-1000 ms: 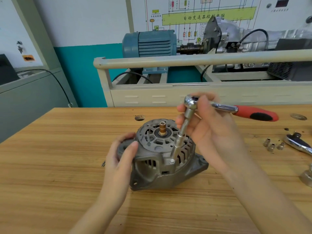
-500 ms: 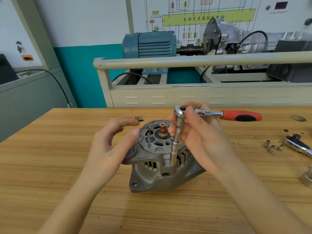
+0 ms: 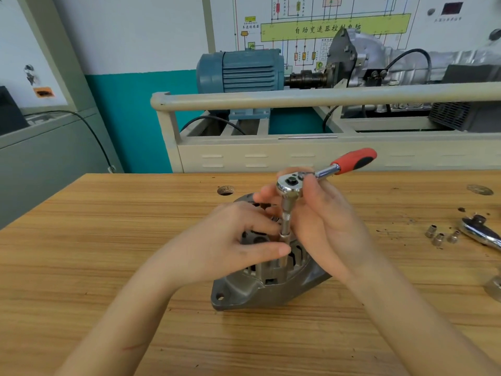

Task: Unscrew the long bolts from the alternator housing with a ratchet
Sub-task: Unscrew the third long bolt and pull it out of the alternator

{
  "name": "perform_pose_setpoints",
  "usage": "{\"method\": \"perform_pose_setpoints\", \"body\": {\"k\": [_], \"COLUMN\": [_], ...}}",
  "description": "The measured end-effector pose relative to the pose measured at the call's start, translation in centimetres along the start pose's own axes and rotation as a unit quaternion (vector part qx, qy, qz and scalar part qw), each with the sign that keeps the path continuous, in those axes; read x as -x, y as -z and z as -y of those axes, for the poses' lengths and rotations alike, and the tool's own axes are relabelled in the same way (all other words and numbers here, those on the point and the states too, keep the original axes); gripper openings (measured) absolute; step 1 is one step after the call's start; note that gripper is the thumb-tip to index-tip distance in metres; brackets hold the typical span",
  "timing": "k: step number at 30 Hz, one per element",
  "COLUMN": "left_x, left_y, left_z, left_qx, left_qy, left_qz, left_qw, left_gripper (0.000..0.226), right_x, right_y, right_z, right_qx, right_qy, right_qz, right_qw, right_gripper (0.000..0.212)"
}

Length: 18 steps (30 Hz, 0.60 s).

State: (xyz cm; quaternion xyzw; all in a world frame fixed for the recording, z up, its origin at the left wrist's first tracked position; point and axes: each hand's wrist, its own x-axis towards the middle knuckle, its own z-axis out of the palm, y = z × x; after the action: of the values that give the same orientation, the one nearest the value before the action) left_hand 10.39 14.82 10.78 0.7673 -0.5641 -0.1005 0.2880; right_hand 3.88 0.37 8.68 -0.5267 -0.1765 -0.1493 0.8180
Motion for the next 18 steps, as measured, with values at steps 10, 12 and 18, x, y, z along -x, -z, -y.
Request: {"method": "perform_pose_setpoints", "body": {"k": [10, 12, 18], "left_x": [-0.1, -0.2, -0.4], "left_y": [-0.1, -0.4, -0.4], "left_z": [-0.9, -1.0, -0.6], "left_qx": [0.087, 0.089, 0.086], "left_qy": [0.0, 0.006, 0.012], "left_qz": [-0.038, -0.047, -0.044], "left_qw": [0.995, 0.995, 0.995], "left_gripper": [0.032, 0.027, 0.02], "right_x": [1.1, 0.8, 0.1], "right_y": [-1.2, -0.8, -0.2], "right_z": [-0.5, -0.3, -0.3], "right_qx": [0.0, -0.039, -0.052], "right_qy": [0.049, 0.016, -0.009], "right_qz": [-0.019, -0.005, 0.002], "right_qw": [0.999, 0.999, 0.999], "right_gripper": [0.033, 0.035, 0.032]}}
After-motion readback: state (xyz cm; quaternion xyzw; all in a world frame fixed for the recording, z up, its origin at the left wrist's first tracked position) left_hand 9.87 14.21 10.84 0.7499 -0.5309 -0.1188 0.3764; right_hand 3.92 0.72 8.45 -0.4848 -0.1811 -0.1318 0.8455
